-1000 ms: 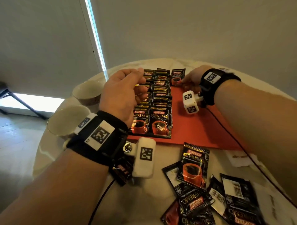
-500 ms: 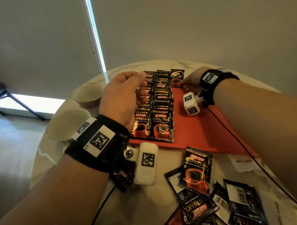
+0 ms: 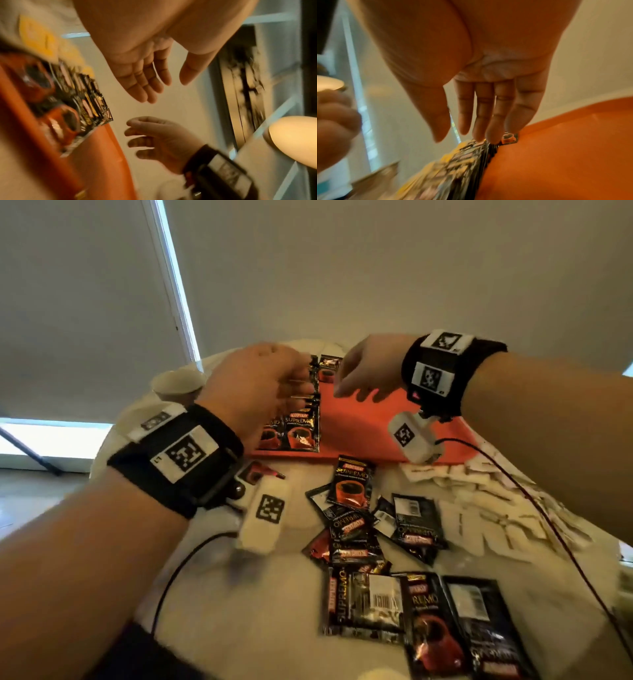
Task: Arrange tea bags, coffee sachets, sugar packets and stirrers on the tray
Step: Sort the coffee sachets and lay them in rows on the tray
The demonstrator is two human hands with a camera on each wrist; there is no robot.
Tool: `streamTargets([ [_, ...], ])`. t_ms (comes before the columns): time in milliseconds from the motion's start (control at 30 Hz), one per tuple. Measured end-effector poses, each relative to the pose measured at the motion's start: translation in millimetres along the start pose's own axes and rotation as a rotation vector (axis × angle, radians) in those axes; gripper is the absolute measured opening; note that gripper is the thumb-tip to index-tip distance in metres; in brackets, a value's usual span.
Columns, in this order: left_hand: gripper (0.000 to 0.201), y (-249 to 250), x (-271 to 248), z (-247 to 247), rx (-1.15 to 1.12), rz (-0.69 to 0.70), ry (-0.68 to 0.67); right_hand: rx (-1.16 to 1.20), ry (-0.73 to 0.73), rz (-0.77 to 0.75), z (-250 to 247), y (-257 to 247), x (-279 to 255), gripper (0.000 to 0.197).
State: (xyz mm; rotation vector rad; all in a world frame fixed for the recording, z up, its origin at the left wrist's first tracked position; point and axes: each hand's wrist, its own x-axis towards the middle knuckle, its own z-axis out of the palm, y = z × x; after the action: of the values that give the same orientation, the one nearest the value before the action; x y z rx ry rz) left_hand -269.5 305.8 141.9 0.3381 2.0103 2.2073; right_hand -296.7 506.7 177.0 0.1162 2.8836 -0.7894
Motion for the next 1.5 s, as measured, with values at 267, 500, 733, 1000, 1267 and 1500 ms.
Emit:
streamTargets([
  [267, 0.052, 0, -102, -29, 1.069, -0.158, -0.312, -0.354, -0.288, -0.071, 22, 13, -121, 0.058],
  [500, 0.128, -11, -115, -25, 1.159, -0.331, -0.42, -0.588, -0.459, -0.064, 39, 27, -186, 0.106],
  [733, 0.15, -28, -113, -4, 1.31, -0.368, -0.459, -0.712, -0.373, -0.203, 62, 35, -193, 0.093],
  [1000, 0.105, -19, -102, -18, 1.376, -0.291, -0.256, -0.557, -0.155, -0.336, 82, 1, -139, 0.07],
  [1267, 0.118, -12, -90, -33, 1.298, -0.395, -0.312, -0.561, -0.361, -0.277, 63, -10, -104, 0.124],
  [1500, 0.105, -15, -79, -37, 1.473, -0.288, -0.336, -0.638, -0.349, -0.416, 77, -1, -110, 0.099],
])
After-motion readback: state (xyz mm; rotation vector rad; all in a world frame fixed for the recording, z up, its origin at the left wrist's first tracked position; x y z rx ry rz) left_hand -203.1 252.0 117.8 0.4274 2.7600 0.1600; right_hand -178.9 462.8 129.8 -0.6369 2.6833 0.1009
